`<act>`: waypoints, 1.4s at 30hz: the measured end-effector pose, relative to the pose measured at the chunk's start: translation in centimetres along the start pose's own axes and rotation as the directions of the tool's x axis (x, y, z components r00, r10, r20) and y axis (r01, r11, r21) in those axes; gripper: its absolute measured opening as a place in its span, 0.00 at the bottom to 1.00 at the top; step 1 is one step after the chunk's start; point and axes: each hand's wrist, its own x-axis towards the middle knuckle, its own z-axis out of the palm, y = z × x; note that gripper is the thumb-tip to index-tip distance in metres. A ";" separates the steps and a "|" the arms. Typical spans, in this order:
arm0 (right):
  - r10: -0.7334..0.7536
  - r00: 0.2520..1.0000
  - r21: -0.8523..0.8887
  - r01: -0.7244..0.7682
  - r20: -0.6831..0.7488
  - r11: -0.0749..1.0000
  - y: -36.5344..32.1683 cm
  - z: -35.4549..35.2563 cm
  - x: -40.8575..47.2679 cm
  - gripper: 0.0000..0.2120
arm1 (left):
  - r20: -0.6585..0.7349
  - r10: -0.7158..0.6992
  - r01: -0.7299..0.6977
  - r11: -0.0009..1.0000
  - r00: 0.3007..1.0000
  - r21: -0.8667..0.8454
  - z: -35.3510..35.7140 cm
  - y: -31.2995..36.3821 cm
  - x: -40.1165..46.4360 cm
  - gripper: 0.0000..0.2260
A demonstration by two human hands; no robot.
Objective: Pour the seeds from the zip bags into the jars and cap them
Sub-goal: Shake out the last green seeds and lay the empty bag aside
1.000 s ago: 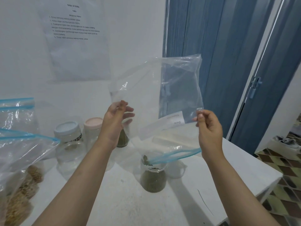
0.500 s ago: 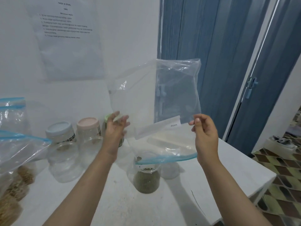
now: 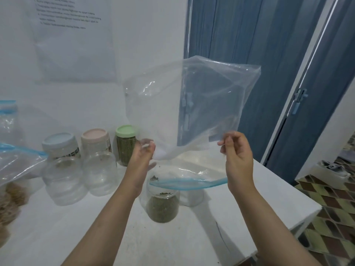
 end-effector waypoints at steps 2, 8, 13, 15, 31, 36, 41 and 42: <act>-0.007 1.000 0.008 0.007 -0.003 1.000 0.2 0.0 0.3 0.08 | -0.001 0.018 -0.018 1.000 1.000 0.015 0.2 0.0 -0.1 0.04; 0.017 0.999 -0.002 -0.017 0.037 1.000 0.7 0.0 1.1 0.09 | -0.050 0.024 -0.020 0.997 0.998 0.075 0.4 -0.2 0.3 0.03; 0.029 0.999 -0.012 -0.028 0.045 1.000 1.1 0.3 1.4 0.08 | -0.070 0.008 -0.001 0.996 0.998 0.086 0.1 -0.1 0.5 0.04; 0.029 0.998 -0.027 -0.027 0.064 0.999 1.0 0.5 1.5 0.08 | -0.075 -0.002 0.009 0.996 0.997 0.090 0.0 -0.1 0.6 0.10; -0.063 0.997 -0.026 0.064 0.049 0.998 1.0 1.7 2.4 0.09 | -0.098 0.012 -0.011 1.000 0.995 0.011 -0.8 0.0 1.0 0.09; -0.067 0.996 -0.037 0.069 0.056 0.997 1.1 2.0 2.6 0.08 | -0.098 0.028 -0.027 1.000 0.995 0.009 -1.1 0.0 1.1 0.10; -0.055 0.998 -0.037 0.057 0.039 0.998 1.1 2.0 2.9 0.08 | -0.113 0.039 -0.037 0.999 0.993 0.021 -1.0 0.0 1.3 0.07; -0.053 0.998 -0.034 0.054 0.025 0.998 1.2 2.0 3.0 0.08 | -0.109 0.041 -0.038 0.999 0.993 0.023 -1.0 0.0 1.4 0.07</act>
